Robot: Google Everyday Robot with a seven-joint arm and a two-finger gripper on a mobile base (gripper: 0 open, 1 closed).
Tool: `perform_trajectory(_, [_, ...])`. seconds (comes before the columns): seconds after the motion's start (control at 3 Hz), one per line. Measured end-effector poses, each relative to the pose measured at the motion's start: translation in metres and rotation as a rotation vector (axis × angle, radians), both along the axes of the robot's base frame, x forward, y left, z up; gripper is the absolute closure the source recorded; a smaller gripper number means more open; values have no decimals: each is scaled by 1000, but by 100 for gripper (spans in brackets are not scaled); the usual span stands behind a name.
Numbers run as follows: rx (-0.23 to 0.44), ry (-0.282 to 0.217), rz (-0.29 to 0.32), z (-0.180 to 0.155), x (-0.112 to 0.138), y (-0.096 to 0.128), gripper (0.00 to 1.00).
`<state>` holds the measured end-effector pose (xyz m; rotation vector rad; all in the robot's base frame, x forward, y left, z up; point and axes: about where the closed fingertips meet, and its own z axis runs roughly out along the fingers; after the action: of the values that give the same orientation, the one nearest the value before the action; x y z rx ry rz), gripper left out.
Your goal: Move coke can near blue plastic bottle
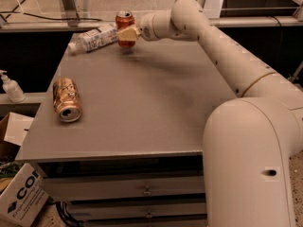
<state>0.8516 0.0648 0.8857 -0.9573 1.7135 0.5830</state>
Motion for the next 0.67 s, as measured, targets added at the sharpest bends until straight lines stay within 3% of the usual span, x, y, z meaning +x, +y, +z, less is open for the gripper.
perform_trajectory(0.67, [-7,16,27,-13,8,27,100])
